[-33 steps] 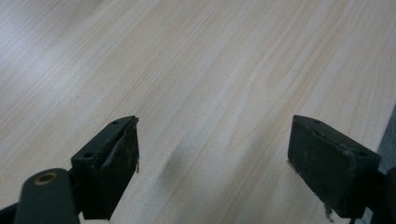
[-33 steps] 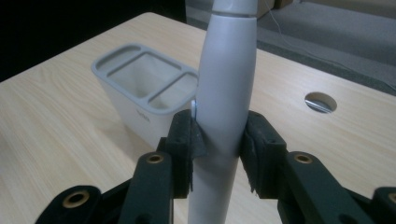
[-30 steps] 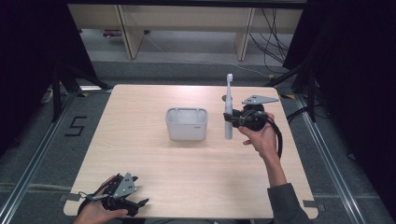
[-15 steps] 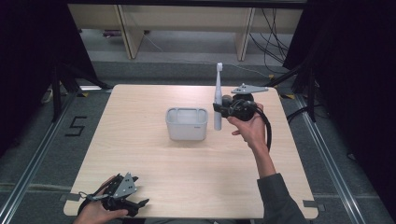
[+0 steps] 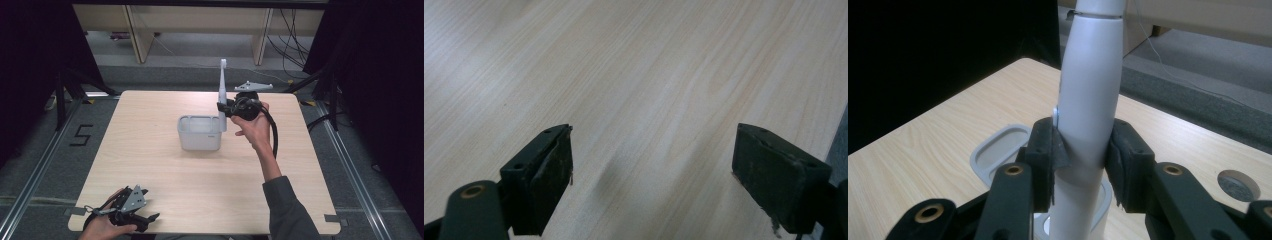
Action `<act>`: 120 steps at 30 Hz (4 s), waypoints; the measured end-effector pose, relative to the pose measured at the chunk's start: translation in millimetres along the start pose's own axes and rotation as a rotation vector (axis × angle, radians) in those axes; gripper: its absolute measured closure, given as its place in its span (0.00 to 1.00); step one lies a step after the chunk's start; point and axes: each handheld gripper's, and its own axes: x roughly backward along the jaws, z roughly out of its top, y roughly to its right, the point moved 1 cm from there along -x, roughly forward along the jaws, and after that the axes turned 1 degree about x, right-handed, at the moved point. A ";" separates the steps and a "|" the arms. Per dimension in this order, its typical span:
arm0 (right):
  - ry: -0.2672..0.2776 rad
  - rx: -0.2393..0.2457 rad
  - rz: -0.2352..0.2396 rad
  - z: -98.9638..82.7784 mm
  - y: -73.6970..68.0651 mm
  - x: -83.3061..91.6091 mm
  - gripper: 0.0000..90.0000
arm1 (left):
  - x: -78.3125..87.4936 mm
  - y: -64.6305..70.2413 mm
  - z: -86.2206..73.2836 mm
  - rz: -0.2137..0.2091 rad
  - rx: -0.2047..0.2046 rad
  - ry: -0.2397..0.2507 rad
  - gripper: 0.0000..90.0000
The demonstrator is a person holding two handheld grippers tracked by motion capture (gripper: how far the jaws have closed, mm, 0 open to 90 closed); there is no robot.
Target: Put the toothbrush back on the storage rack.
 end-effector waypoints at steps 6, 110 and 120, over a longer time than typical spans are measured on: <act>0.006 -0.023 -0.007 5.6 -0.1 -13.3 0.74 | -0.4 1.1 -0.2 -0.011 0.014 0.007 0.18; -0.056 0.002 -0.071 -42.2 5.5 -45.2 0.43 | 0.1 1.6 -0.2 -0.019 0.010 -0.008 0.18; -0.049 0.009 -0.067 -42.0 3.0 -35.0 0.41 | -0.5 0.5 -0.5 -0.011 -0.001 -0.011 0.18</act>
